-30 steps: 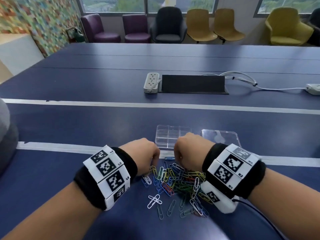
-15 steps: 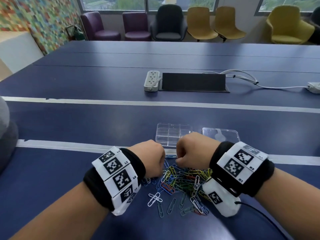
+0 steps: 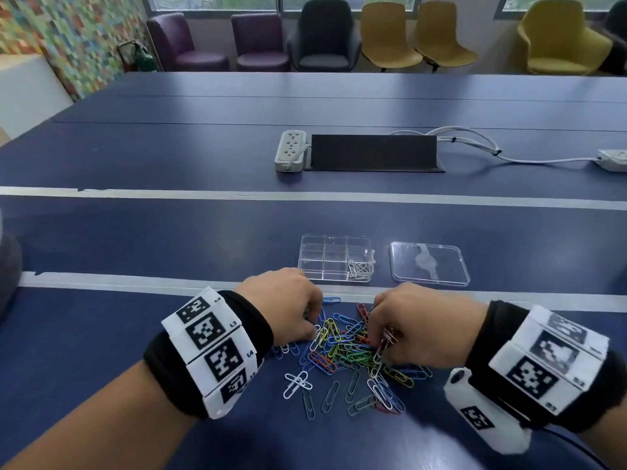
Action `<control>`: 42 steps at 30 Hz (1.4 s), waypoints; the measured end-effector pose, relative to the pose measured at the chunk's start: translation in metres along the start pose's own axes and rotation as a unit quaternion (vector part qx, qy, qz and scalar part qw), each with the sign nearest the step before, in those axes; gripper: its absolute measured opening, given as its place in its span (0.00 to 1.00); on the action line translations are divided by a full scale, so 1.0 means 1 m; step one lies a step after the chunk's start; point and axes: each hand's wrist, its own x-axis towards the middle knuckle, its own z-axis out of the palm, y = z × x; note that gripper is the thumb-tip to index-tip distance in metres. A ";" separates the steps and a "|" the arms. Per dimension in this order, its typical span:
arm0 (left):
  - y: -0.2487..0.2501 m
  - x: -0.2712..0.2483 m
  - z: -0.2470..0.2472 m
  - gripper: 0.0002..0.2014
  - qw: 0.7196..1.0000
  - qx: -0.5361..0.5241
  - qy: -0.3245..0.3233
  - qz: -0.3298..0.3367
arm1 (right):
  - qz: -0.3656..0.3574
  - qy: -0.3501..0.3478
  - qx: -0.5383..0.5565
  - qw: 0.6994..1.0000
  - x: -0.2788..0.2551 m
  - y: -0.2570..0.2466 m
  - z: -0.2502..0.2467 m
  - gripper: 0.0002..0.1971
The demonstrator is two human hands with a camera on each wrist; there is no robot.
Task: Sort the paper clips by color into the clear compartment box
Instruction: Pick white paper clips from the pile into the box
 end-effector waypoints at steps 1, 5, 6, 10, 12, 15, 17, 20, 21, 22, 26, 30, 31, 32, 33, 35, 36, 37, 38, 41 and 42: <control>0.003 0.000 0.001 0.09 1.000 0.009 0.001 -0.001 | 0.002 -0.001 -0.001 1.000 0.000 0.000 0.001 0.11; 0.009 0.002 0.001 0.05 0.999 0.026 0.023 0.002 | 0.005 0.009 0.012 1.000 0.001 0.001 0.001 0.08; 0.009 0.001 0.000 0.03 0.999 0.027 0.024 0.003 | 0.005 0.013 0.017 1.000 0.000 0.001 0.000 0.08; 0.005 0.000 0.002 0.12 1.000 0.021 0.004 0.005 | 0.026 0.031 0.057 0.998 -0.006 0.004 -0.006 0.05; 0.004 -0.002 0.004 0.12 1.000 0.018 0.002 0.006 | 0.025 0.034 0.071 0.997 -0.007 0.005 -0.005 0.03; 0.005 -0.004 0.005 0.05 1.000 0.008 0.017 0.006 | 0.020 0.037 0.074 0.996 -0.010 0.006 -0.001 0.08; 0.008 -0.005 0.005 0.07 1.000 0.016 0.018 -0.001 | 0.010 0.039 0.056 0.998 -0.013 0.004 0.002 0.13; 0.010 -0.005 0.003 0.09 0.999 0.031 0.010 -0.017 | -0.017 0.044 0.035 0.998 -0.017 -0.001 0.005 0.15; 0.010 -0.005 0.003 0.07 0.999 0.030 0.011 -0.019 | -0.031 0.044 0.029 0.998 -0.017 -0.003 0.007 0.14; 0.010 -0.005 0.003 0.04 0.999 0.027 0.015 -0.017 | -0.047 0.039 0.023 0.998 -0.017 -0.005 0.009 0.13; 0.010 -0.007 0.003 0.05 1.000 0.018 0.017 -0.010 | -0.058 0.019 -0.015 0.998 -0.012 -0.010 0.018 0.09; 0.008 -0.009 0.003 0.05 1.000 0.005 0.017 -0.006 | -0.043 0.029 -0.038 0.998 -0.008 -0.009 0.020 0.09; 0.008 -0.009 0.003 0.08 1.000 0.000 0.018 -0.002 | -0.041 0.032 -0.034 0.998 -0.008 -0.009 0.019 0.09; 0.007 -0.010 0.003 0.10 1.000 -0.006 0.018 0.001 | -0.039 0.037 -0.023 0.998 -0.008 -0.009 0.018 0.09; 0.005 -0.010 0.003 0.12 1.000 -0.012 0.018 0.004 | -0.035 0.042 -0.009 0.998 -0.009 -0.009 0.016 0.09; 0.004 -0.011 0.003 0.13 1.000 -0.025 0.015 0.005 | -0.020 0.056 0.023 0.998 -0.012 -0.008 0.011 0.08; 0.004 -0.012 0.003 0.12 0.999 -0.031 0.013 0.005 | -0.012 0.062 0.039 0.997 -0.013 -0.008 0.007 0.07; 0.004 -0.012 0.003 0.10 0.999 -0.034 0.012 0.005 | -0.003 0.066 0.054 0.996 -0.014 -0.007 0.004 0.06; 0.004 -0.012 0.003 0.08 0.999 -0.035 0.011 0.004 | 0.006 0.065 0.068 0.996 -0.014 -0.006 0.001 0.05; 0.005 -0.014 0.004 0.03 1.000 -0.029 0.009 0.005 | 0.028 0.054 0.110 0.992 -0.012 -0.003 -0.001 0.07; 0.005 -0.014 0.004 0.02 1.000 -0.023 0.004 0.007 | 0.038 0.048 0.122 0.991 -0.011 -0.001 -0.001 0.09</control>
